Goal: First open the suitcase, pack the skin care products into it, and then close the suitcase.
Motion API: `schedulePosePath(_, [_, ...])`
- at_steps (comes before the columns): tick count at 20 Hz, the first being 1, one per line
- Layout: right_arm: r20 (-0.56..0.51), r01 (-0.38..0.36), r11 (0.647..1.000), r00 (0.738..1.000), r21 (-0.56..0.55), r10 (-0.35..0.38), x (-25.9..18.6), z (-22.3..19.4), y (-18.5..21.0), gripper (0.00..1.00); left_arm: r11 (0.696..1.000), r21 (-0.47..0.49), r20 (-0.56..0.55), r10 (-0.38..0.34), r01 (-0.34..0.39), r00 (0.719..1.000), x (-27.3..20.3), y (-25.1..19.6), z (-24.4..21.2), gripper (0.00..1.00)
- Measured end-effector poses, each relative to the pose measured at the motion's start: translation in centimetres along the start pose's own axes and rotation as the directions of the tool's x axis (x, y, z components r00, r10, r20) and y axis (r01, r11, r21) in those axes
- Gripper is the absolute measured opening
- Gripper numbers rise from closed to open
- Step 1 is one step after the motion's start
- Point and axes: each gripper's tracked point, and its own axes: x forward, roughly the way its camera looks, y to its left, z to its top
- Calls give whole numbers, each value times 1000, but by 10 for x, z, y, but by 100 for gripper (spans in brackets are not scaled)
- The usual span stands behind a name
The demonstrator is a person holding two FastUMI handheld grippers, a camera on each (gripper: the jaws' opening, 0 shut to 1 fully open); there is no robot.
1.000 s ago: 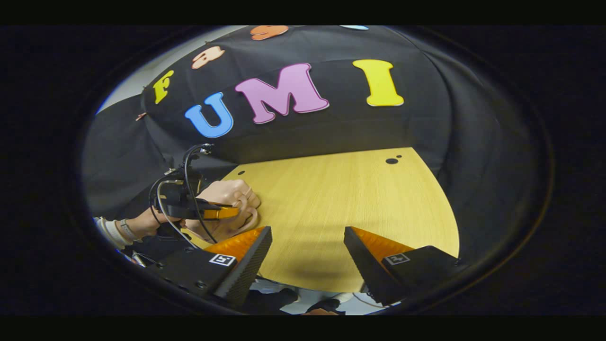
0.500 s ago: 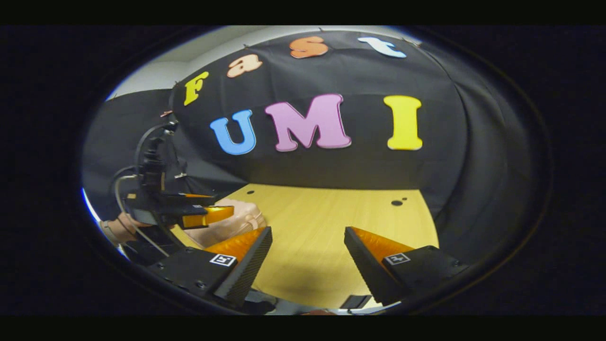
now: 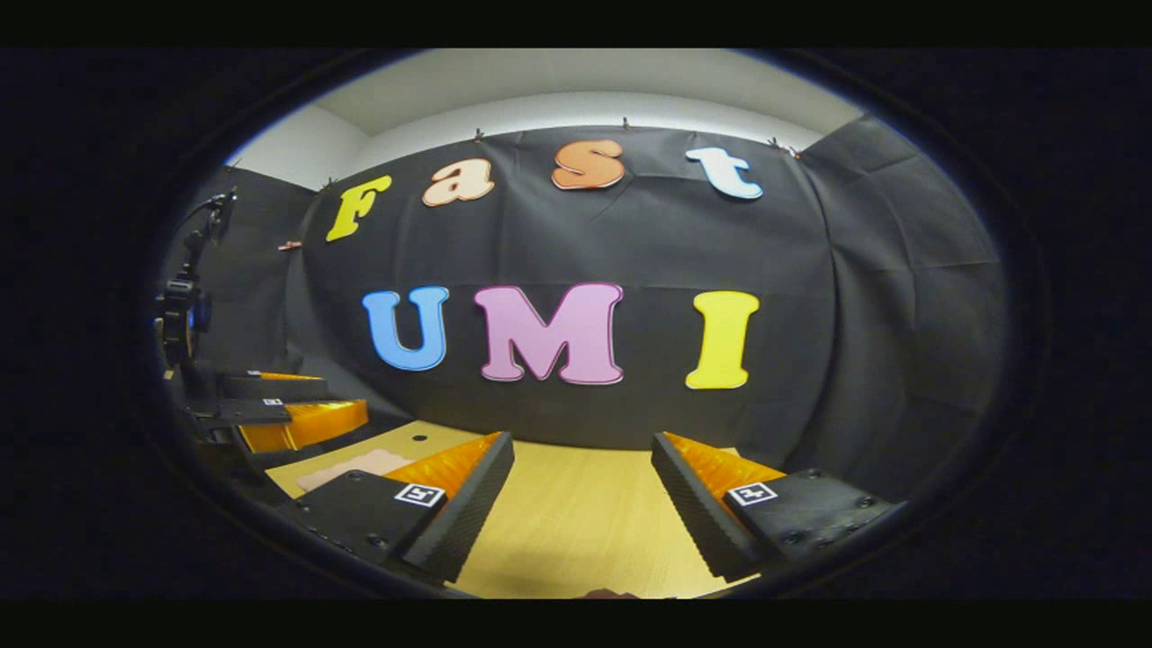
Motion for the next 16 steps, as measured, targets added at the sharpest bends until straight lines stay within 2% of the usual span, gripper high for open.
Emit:
schedulePosePath(2, [19,8,1000,1000,-5,-7,4,6,6,98,1000,4,7,-20,20,1000,3,3,-3,97])
schedulePosePath(4, [18,2,1000,1000,-5,-2,4,-1,16,97,1000,11,-1,-2,2,1000,4,17,-6,97])
schedulePosePath(6, [40,-16,1000,999,-17,17,10,14,26,98,1000,12,1,7,-7,1000,3,25,-7,97])
schedulePosePath(10, [51,-24,999,998,-44,26,17,17,38,97,1000,14,28,25,-26,999,0,43,3,97])
schedulePosePath(16, [70,-22,999,997,-46,25,20,27,47,97,1000,1,61,23,-23,998,-2,51,15,97])
